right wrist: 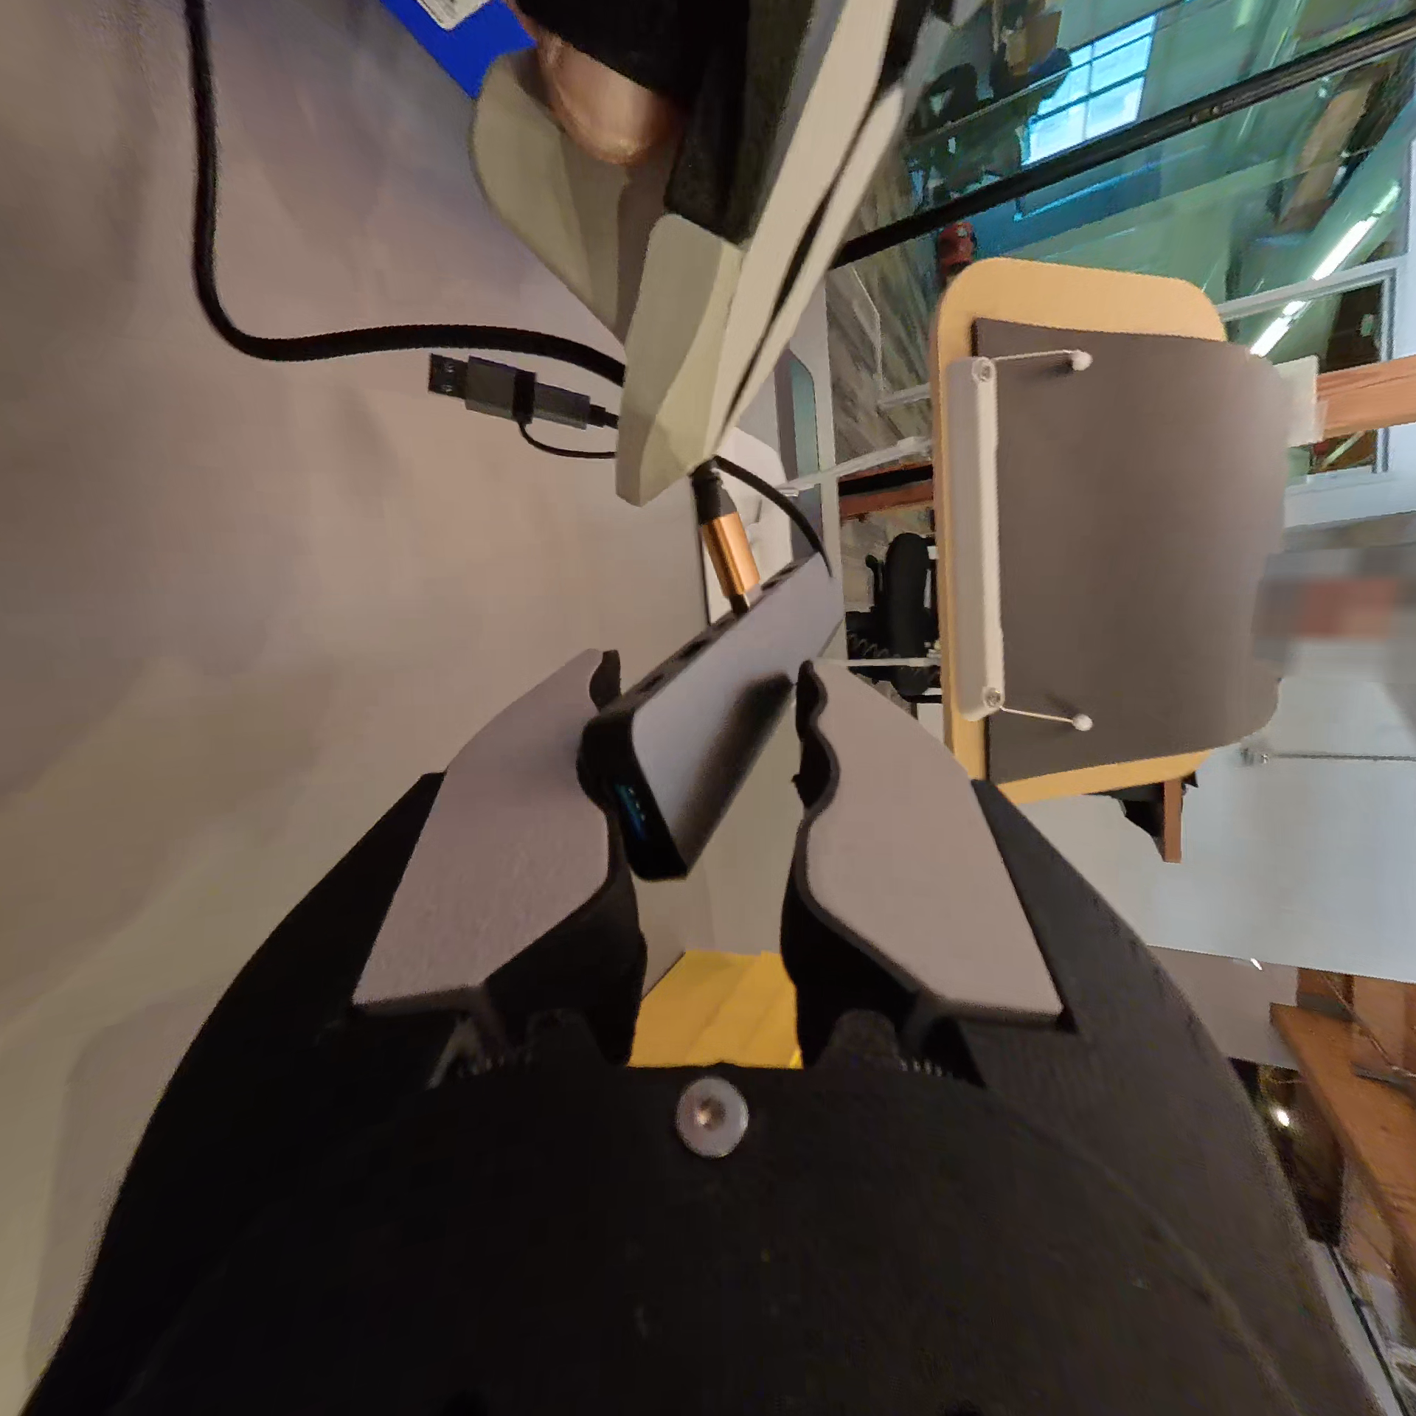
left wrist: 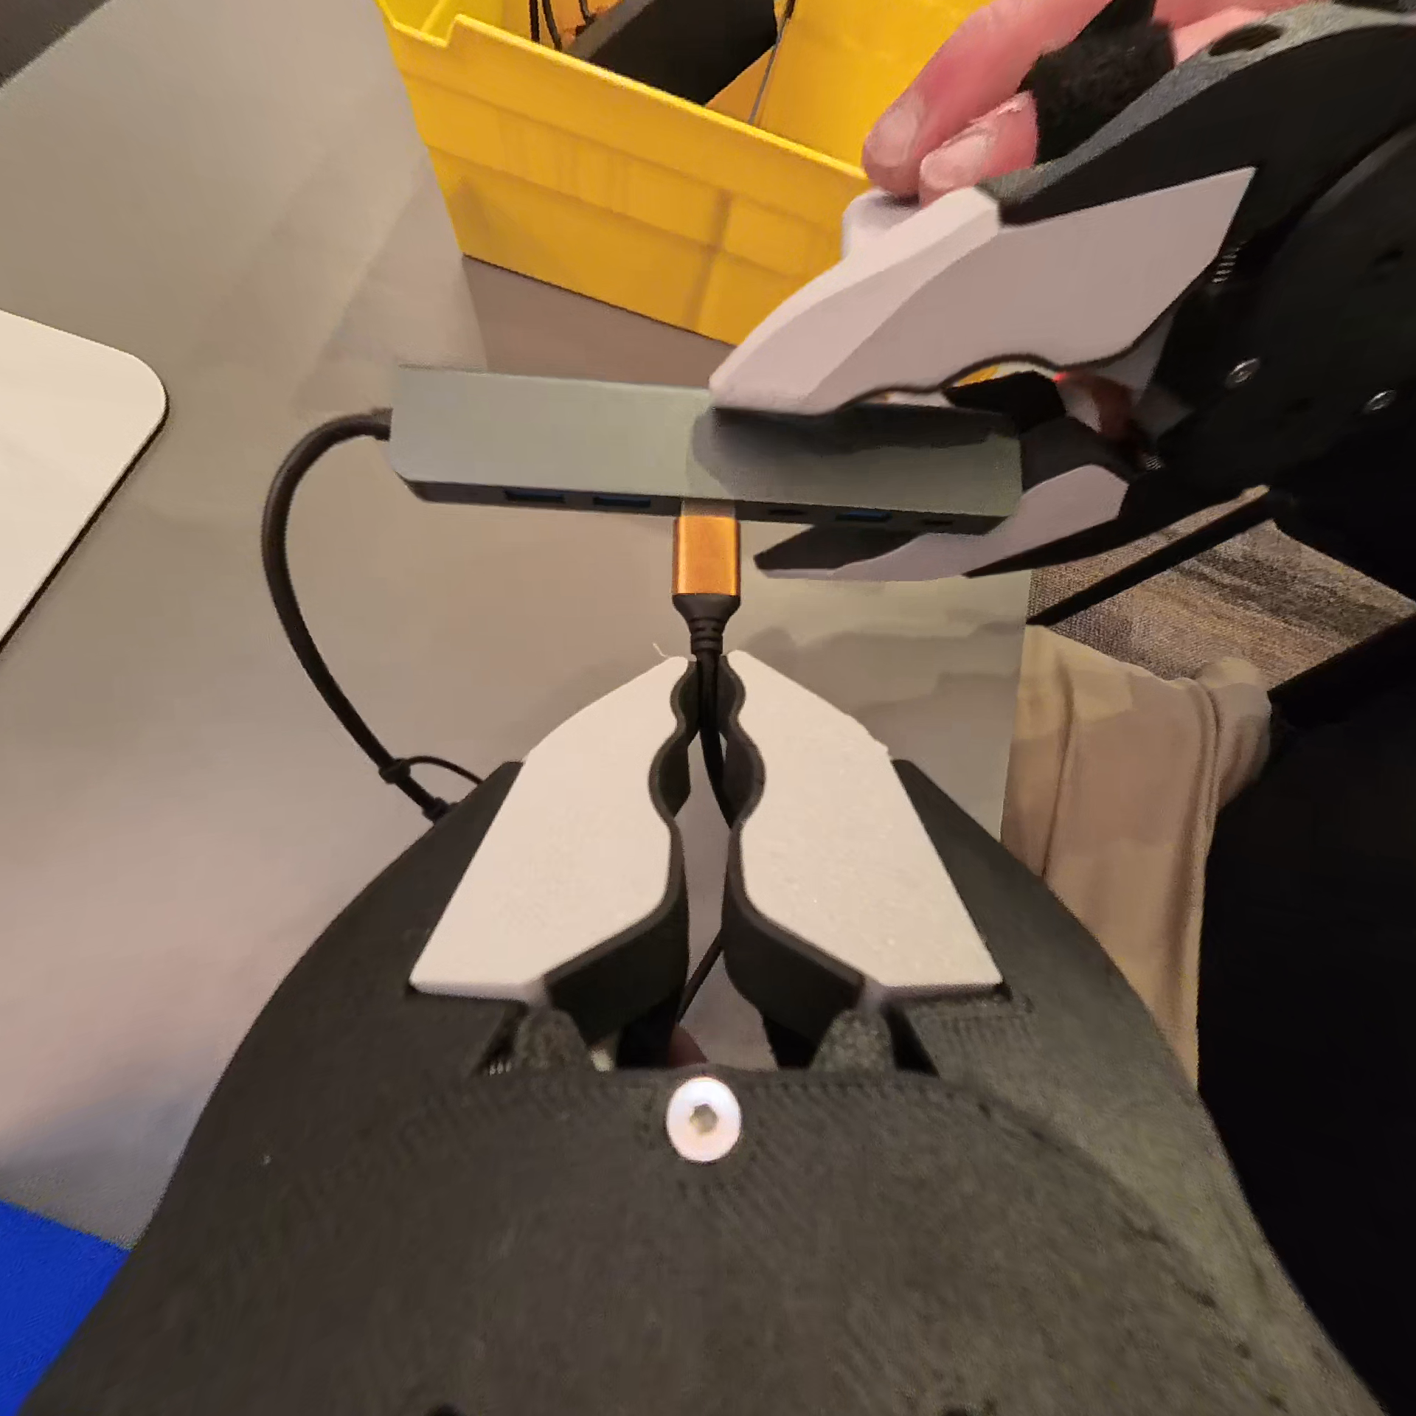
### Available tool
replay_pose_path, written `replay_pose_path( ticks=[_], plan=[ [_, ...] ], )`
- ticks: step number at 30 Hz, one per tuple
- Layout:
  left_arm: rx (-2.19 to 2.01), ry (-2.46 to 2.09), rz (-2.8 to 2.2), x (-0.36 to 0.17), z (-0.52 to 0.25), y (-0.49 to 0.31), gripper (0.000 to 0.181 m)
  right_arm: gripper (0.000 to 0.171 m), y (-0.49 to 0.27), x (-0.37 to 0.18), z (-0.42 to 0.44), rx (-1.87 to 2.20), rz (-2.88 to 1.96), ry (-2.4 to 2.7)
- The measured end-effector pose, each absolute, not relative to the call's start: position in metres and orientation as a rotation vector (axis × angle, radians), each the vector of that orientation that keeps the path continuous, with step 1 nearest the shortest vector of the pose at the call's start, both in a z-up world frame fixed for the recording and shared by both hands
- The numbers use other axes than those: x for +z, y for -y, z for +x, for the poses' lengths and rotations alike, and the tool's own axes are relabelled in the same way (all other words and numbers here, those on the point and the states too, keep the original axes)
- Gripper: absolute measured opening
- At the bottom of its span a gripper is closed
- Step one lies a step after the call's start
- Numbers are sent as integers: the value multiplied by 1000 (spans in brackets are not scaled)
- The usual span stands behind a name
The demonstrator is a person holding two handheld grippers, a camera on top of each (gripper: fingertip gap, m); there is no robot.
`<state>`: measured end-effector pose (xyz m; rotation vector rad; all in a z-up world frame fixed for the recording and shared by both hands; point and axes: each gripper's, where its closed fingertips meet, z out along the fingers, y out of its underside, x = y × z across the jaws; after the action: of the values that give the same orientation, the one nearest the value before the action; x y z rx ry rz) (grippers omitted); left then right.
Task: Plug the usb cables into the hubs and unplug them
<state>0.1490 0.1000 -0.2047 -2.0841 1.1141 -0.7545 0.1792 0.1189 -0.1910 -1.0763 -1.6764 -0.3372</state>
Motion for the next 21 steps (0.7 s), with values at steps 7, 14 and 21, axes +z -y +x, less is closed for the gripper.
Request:
replay_pose_path(
  ticks=[7,14,21],
  plan=[
    [-781,-1130,-2086,-206,150,-96,3,11,-119,-191,180,-364,-1073,1673],
    [-838,-1127,-2060,-200,152,-93,3,15,-121,-186,179,-361,-1079,1630],
    [-845,-1134,-2039,-198,153,-92,3,12,-119,-189,179,-343,-1101,1643]
  ],
)
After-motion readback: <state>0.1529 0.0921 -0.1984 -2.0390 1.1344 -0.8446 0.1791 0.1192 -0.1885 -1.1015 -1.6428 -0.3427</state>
